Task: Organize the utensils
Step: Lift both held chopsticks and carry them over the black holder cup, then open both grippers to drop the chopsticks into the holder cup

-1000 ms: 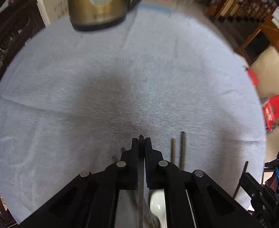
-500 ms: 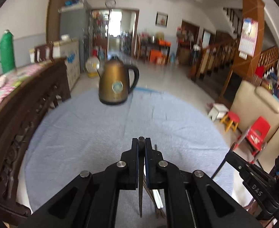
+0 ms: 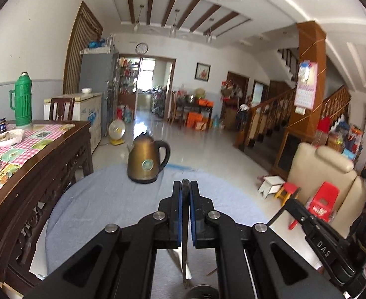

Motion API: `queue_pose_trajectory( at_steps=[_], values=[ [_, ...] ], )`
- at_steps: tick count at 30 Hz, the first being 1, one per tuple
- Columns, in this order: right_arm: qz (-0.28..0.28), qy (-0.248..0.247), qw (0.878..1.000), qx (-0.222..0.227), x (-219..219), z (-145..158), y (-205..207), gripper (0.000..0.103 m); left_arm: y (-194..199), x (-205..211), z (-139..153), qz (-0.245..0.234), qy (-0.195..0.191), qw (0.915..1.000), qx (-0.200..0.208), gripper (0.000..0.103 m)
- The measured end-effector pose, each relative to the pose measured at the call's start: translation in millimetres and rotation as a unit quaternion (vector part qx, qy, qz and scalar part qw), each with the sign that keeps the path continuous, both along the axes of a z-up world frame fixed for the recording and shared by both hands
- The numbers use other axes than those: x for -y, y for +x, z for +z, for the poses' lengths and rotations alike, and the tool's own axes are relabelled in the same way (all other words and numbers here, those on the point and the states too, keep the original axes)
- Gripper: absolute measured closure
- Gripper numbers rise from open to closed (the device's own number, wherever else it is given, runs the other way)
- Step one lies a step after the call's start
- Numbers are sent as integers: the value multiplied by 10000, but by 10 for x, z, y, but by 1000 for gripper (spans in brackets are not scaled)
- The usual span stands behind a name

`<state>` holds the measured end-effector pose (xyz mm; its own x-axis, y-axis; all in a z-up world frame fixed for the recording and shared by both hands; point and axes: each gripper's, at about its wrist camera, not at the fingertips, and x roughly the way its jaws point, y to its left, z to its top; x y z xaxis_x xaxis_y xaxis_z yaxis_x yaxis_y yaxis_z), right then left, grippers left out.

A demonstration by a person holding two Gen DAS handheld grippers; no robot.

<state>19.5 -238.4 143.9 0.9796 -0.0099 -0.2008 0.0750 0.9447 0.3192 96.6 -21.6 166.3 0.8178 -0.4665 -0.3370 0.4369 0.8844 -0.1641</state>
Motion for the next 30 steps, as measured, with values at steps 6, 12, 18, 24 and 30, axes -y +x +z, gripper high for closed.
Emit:
queue_pose_trajectory(
  at_steps=[6, 12, 18, 24, 30],
  values=[
    [250, 40, 9996, -143, -99, 117, -166, 96, -206, 36, -15, -156, -63, 9998, -80, 97],
    [361, -227, 9954, -857, -252, -212, -127, 96, -36, 115, -467, -118, 87, 9966, -809, 98],
    [475, 24, 9879, -1479, -161, -576, -13, 95, 115, 100, -810, -181, 155, 9878, -1536, 98],
    [399, 384, 9935, -994, 41, -600, -229, 32, 19, -116, -789, -37, -22, 9897, -1429, 49],
    [-198, 517, 9965, -631, 288, -537, -428, 35, -99, -455, -722, 327, -203, 9926, -1154, 40]
  ],
)
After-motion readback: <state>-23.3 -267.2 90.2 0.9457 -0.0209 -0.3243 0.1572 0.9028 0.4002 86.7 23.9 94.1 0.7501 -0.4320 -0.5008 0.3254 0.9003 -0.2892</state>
